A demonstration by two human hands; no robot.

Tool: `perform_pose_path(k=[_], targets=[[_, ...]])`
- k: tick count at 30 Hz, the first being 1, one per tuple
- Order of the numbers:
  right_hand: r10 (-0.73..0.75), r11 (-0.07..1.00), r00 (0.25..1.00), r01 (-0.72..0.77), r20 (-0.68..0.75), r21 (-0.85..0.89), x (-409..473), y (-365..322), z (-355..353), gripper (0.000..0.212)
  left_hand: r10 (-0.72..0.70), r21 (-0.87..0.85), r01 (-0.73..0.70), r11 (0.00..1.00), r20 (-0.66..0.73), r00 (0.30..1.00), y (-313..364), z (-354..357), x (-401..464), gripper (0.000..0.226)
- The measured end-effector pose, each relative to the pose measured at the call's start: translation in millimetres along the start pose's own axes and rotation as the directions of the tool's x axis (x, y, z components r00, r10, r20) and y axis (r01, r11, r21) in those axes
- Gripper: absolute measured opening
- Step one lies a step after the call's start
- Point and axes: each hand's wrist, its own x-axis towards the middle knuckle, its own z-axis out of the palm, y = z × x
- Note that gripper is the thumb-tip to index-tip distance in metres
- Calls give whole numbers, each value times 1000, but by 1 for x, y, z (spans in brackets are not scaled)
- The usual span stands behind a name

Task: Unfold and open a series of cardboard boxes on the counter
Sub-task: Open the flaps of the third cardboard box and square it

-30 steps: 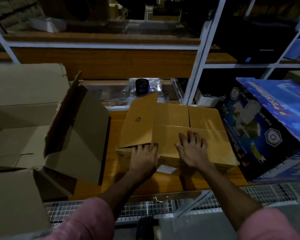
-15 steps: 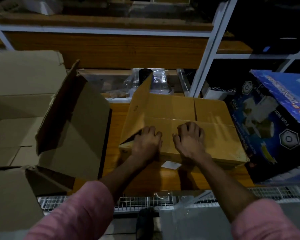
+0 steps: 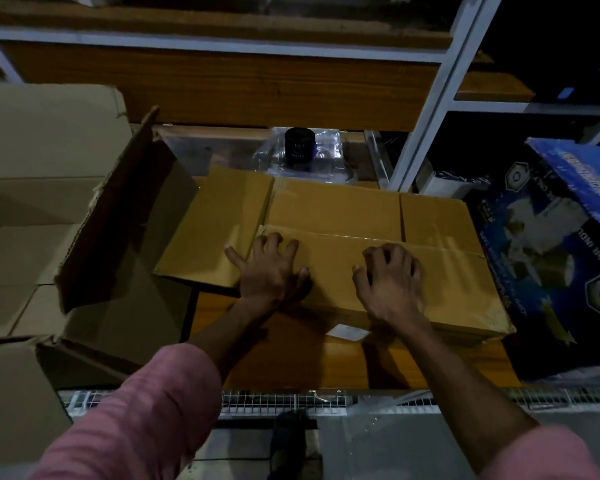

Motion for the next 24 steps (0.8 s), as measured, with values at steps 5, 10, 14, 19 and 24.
perform_pose_path(k=[5,10,14,19,24], targets=[[-2,1000,999,3,44,-12,14,3,2,45,12,21,-10,1000,-73,997,0,7,6,58],[22,1000,997,-20,78,-21,42,-3,0,49,32,59,-25,998,-126,992,-3,8,11,54],[4,1000,987,-5,159,6,77,-8,-7,53,56,87,-57,995,9,998,5,-1,21,72],[-79,988,987,59,142,140,96,-12,-57,42,150,-38,-152,988,-58,987,26,-44,52,73],[-169,944,981,131,100,304,89,-12,-126,48,205,-90,-224,970,-185,961,56,-116,54,37]])
